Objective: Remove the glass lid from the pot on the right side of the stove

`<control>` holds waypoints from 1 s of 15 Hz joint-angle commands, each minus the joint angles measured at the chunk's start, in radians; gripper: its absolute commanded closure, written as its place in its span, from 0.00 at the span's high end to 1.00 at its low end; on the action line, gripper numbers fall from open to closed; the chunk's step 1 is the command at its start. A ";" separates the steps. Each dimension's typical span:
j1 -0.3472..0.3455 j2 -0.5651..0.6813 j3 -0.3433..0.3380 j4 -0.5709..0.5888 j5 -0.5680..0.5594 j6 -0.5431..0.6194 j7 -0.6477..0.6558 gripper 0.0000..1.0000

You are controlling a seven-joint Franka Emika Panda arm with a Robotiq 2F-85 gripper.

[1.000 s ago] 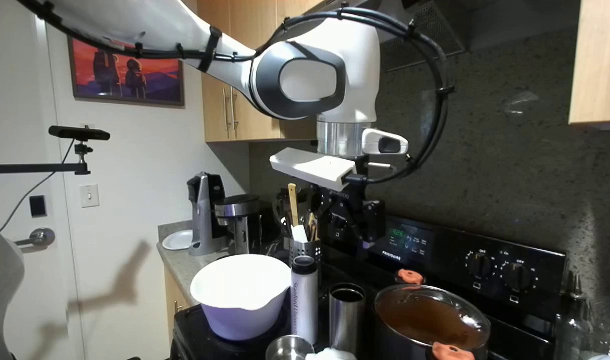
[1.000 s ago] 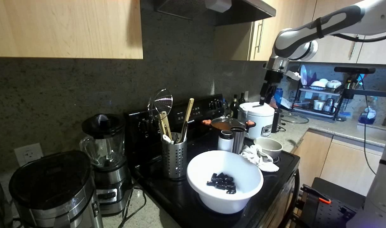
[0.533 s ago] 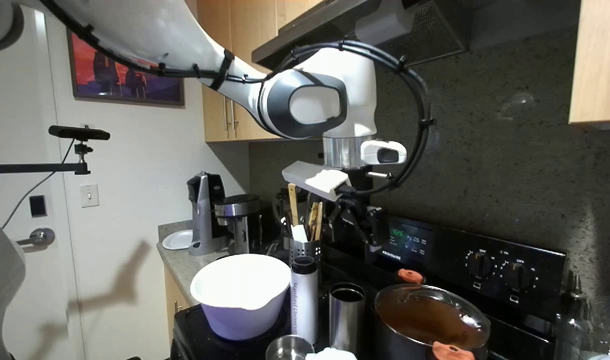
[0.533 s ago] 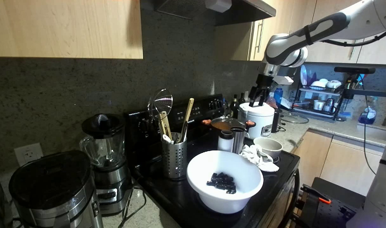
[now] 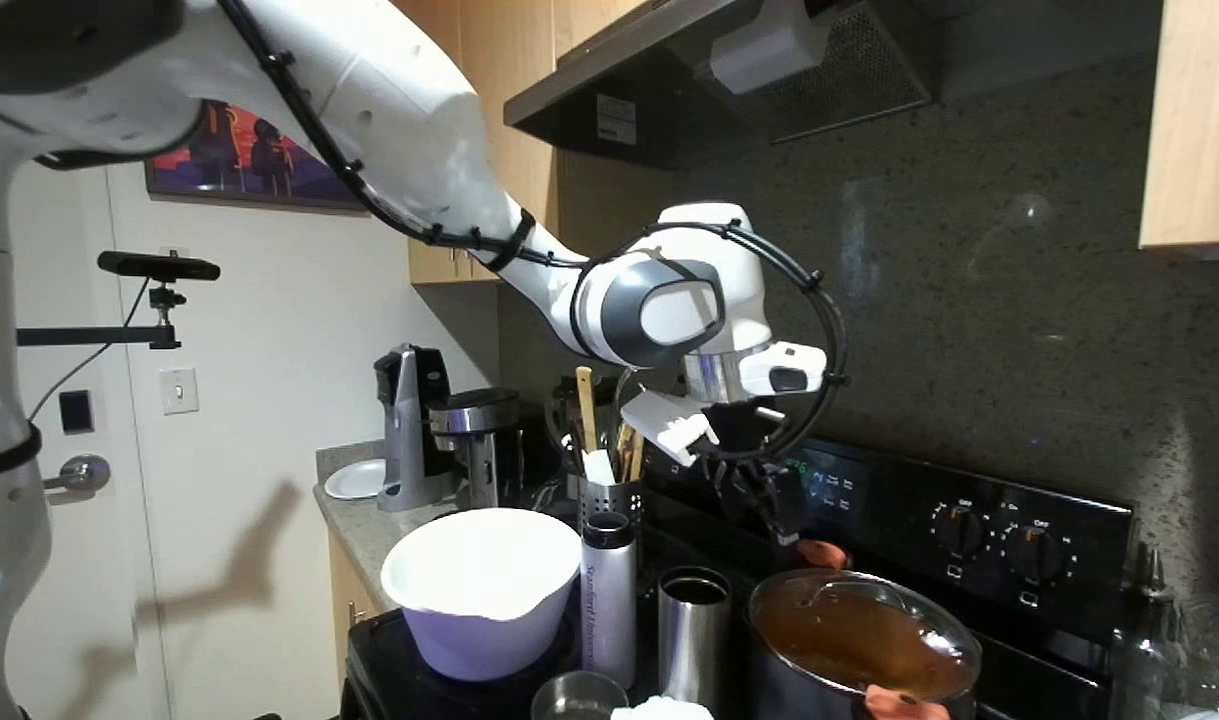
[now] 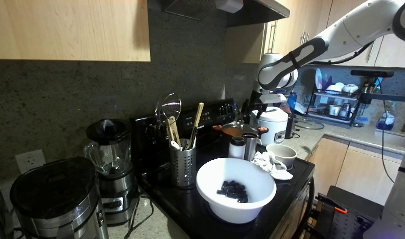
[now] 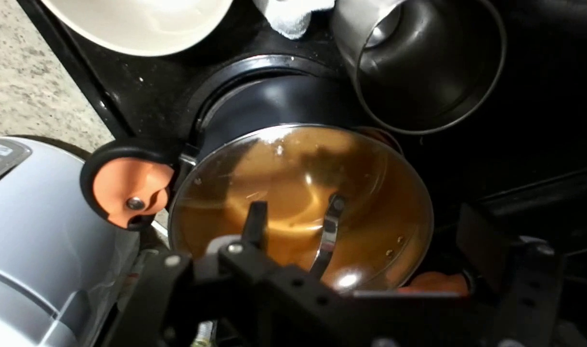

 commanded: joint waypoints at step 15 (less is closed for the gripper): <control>0.006 0.369 -0.072 0.363 -0.110 -0.039 0.327 0.43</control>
